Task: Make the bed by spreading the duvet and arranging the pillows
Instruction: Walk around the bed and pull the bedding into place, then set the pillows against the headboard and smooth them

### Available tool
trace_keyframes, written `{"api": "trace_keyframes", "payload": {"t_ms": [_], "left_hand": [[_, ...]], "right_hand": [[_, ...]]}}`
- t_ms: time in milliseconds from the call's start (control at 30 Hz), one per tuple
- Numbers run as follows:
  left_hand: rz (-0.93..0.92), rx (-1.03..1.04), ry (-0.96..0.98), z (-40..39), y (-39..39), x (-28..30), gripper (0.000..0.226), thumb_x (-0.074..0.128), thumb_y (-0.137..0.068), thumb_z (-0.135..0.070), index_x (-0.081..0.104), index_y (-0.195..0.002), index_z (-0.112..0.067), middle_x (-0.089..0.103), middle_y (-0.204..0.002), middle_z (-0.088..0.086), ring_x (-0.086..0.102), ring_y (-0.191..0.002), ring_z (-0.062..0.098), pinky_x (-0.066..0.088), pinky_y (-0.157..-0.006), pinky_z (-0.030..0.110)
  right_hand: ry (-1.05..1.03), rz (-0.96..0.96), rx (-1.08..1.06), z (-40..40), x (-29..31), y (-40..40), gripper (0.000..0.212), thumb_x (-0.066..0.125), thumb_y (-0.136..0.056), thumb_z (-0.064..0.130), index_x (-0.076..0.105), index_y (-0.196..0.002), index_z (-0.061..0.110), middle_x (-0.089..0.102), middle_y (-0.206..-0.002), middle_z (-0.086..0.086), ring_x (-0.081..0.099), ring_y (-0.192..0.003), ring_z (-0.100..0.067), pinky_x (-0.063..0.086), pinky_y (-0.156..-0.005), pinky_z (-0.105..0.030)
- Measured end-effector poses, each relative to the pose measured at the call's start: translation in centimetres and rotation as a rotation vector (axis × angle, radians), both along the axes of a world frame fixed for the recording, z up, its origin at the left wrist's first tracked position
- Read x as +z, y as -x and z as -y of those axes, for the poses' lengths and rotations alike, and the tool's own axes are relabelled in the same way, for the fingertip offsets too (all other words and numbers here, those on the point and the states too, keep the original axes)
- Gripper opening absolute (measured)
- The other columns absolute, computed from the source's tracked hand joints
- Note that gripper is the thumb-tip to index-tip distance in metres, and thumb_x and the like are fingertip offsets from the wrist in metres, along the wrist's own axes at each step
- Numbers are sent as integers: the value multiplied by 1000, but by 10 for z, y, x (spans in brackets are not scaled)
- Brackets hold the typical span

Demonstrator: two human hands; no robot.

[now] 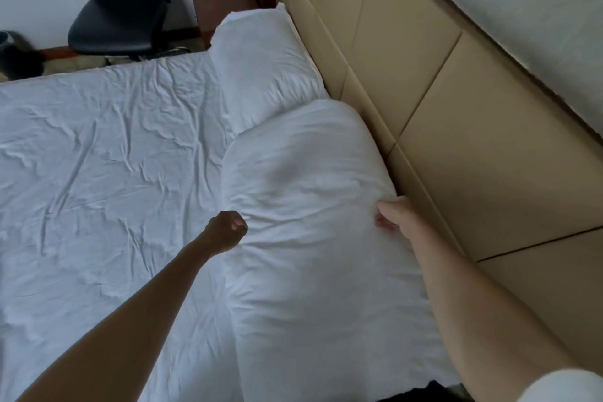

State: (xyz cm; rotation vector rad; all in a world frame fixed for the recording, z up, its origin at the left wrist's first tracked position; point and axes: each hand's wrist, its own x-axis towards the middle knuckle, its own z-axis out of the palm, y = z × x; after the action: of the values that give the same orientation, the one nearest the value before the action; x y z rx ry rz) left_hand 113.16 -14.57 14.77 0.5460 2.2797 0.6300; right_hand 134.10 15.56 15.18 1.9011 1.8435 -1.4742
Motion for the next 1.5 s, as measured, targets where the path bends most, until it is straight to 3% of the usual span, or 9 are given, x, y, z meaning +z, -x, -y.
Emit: {"api": "trace_keyframes", "payload": {"t_ms": [133, 233, 500, 633, 733, 867, 1000, 1267, 1500], "left_hand": [[-31, -25, 5, 5, 5, 22, 16, 52, -85, -10, 64, -76, -15, 72, -76, 9, 71, -68, 22, 54, -69, 28], [-87, -59, 24, 6, 8, 40, 17, 52, -84, -9, 62, -73, -15, 72, -71, 8, 70, -59, 17, 56, -67, 28], [-219, -169, 29, -18, 20, 106, 14, 50, -85, -8, 63, -79, -7, 72, -70, 9, 65, -48, 12, 49, -54, 18], [-266, -211, 8, -25, 20, 132, 15, 49, -87, -9, 62, -81, -7, 73, -74, 11, 69, -55, 18, 55, -63, 25], [-280, -246, 15, -22, 22, 142, 16, 47, -88, -9, 63, -85, -6, 74, -76, 10, 72, -61, 19, 56, -70, 27], [-275, -253, 22, -18, 37, 148, 17, 46, -88, -10, 63, -87, -7, 74, -75, 7, 71, -56, 13, 59, -73, 34], [-290, -229, -15, -21, 59, 154, 17, 47, -89, -12, 63, -86, -9, 73, -73, 5, 69, -53, 11, 57, -65, 28], [-211, -175, 1, -11, 106, 132, 15, 48, -90, -13, 61, -85, -11, 72, -75, 6, 70, -56, 13, 47, -51, 19], [-136, -117, -16, -11, 168, 99, 13, 49, -90, -13, 61, -86, -11, 73, -75, 7, 69, -55, 15, 44, -48, 18]], "right_hand": [[-36, -17, 162, 4, 15, 21, 15, 54, -82, 12, 64, -73, 6, 68, -69, -12, 64, -61, -24, 49, -54, -26], [-142, 16, 342, 8, 36, 29, 23, 59, -79, 18, 71, -68, 1, 68, -57, -7, 63, -55, -22, 54, -56, -28], [-240, 108, 710, 25, 116, 33, 22, 63, -81, 29, 62, -80, 7, 65, -76, -8, 55, -63, -21, 41, -55, -25], [-321, 124, 760, 28, 138, 32, 27, 62, -82, 30, 66, -90, 4, 64, -95, -10, 61, -86, -25, 42, -66, -27], [-371, 86, 768, 36, 149, 35, 19, 62, -84, 28, 57, -72, 14, 60, -91, -7, 58, -84, -23, 42, -65, -26], [-398, 79, 766, 42, 155, 39, 21, 64, -85, 28, 54, -70, 17, 60, -87, -4, 57, -80, -20, 39, -58, -25], [-404, 91, 759, 37, 158, 54, 20, 62, -85, 25, 54, -69, 15, 62, -75, -4, 56, -66, -18, 40, -56, -24], [-428, 102, 824, 46, 156, 129, 14, 60, -86, 26, 58, -78, 15, 73, -84, -8, 61, -66, -17, 44, -57, -23], [-428, 149, 907, 50, 136, 212, 18, 59, -87, 25, 51, -72, 20, 72, -86, -9, 70, -84, -23, 53, -70, -31]]}}
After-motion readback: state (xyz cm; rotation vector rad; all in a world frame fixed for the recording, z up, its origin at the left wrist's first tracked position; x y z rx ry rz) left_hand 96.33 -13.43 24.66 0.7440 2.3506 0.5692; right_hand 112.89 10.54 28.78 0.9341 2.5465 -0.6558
